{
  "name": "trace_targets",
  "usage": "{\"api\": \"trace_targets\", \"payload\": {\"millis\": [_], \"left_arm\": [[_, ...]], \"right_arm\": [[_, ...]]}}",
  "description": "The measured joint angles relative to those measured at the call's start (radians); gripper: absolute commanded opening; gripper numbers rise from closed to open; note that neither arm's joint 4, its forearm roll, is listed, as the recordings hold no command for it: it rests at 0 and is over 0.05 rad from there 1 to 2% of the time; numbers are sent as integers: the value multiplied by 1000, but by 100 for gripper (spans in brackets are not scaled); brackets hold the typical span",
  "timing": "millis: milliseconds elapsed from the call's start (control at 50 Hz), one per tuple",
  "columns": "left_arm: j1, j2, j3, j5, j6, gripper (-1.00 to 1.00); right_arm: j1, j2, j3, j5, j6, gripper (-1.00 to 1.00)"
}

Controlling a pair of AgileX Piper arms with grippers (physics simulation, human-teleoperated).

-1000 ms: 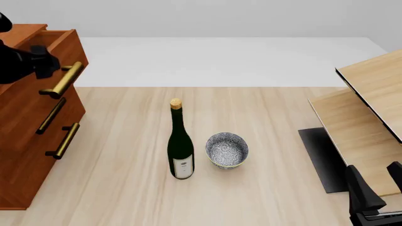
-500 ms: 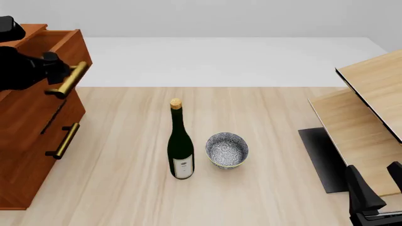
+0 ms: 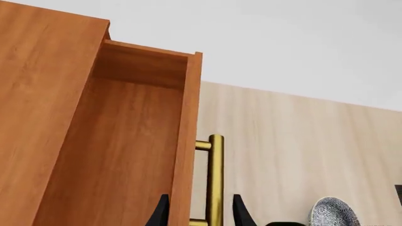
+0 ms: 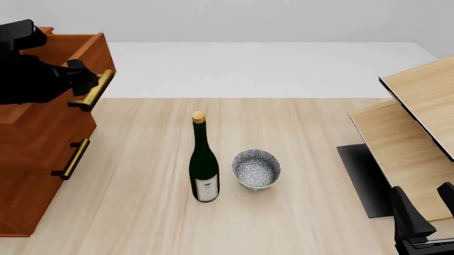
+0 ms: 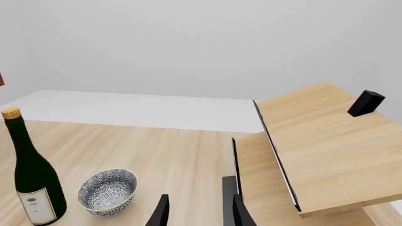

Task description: Close the bottom drawer of the cabinet and open the top drawer.

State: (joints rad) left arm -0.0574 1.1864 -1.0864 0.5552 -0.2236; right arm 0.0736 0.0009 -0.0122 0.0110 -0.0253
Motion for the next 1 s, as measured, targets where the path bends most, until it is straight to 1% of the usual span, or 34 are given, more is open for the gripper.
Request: {"api": "trace_targets", "payload": {"millis": [400,820,900,1000], "left_arm": [[-100,-1,7,-28,-117,100],[-210,9,4,-45,-302,100],[-234,11,6,-57,-309,100],[-267,15,10,-79,-295,100]], "right_arm": [[-2,0,1,0,1,100],[-5,0,0,0,1,100],[-5,0,-1,0,1,100],[-6,1,-2,1,1,100]]}}
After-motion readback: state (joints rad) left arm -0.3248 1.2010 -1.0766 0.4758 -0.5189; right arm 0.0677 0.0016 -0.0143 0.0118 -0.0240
